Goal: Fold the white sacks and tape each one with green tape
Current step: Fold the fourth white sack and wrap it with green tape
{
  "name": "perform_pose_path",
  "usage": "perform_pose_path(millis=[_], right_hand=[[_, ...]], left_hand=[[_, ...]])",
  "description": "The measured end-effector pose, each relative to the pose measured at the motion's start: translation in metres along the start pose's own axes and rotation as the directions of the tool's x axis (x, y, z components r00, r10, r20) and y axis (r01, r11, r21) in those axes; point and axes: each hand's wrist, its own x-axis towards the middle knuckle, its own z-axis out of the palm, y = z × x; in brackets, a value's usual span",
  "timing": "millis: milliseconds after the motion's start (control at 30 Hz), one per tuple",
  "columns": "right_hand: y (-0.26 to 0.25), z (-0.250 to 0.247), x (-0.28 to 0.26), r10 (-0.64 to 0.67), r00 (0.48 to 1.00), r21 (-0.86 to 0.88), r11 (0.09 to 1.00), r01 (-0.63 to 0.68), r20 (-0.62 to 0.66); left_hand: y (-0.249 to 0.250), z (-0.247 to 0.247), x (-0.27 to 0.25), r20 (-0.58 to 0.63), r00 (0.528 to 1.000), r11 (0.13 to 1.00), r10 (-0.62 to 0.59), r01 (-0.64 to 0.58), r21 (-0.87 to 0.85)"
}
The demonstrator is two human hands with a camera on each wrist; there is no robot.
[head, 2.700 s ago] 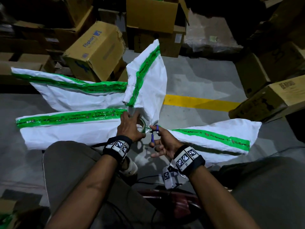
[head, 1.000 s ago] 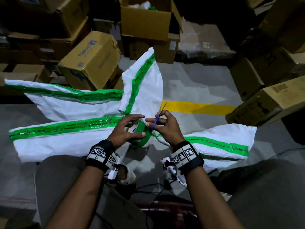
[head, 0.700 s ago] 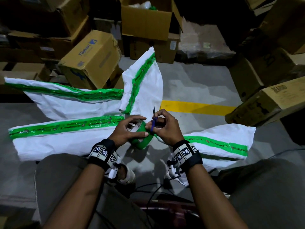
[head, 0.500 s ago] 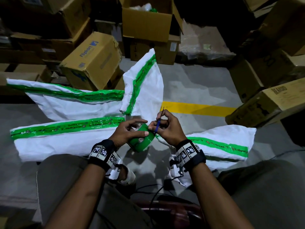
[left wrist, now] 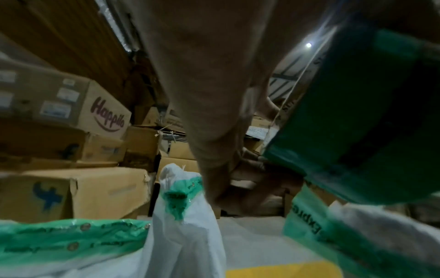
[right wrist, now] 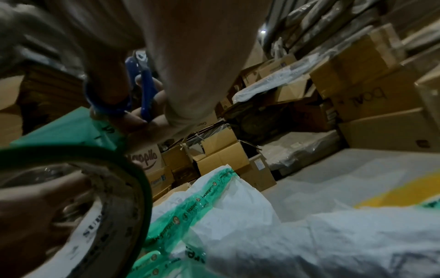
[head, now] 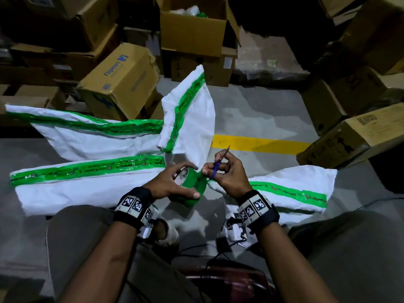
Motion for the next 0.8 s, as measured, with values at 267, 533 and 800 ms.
perform_pose_path(millis=[267, 533, 800], right_hand=[[-0.008, -0.003, 0.009, 0.009, 0.997, 0.217, 0.976, 0.007, -0.073], [-0.007, 0.0, 0.0, 0.037, 0.993, 0.086, 0.996, -0.027, -0.114], [-0.01, 0.01, 0.002, -0.001, 0.997, -0.143, 0.99, -0.009, -0.071]], left_hand=[[0.005, 0.005, 0.002, -0.006, 1.0, 0.978, 0.008, -0.009, -0.21], [-0.004, 0.002, 0.01, -0.172, 0.982, 0.996, -0.073, 0.064, -0.056], [-0.003, 0.014, 0.012, -0.216, 0.976, 0.965, -0.024, 0.079, 0.249]])
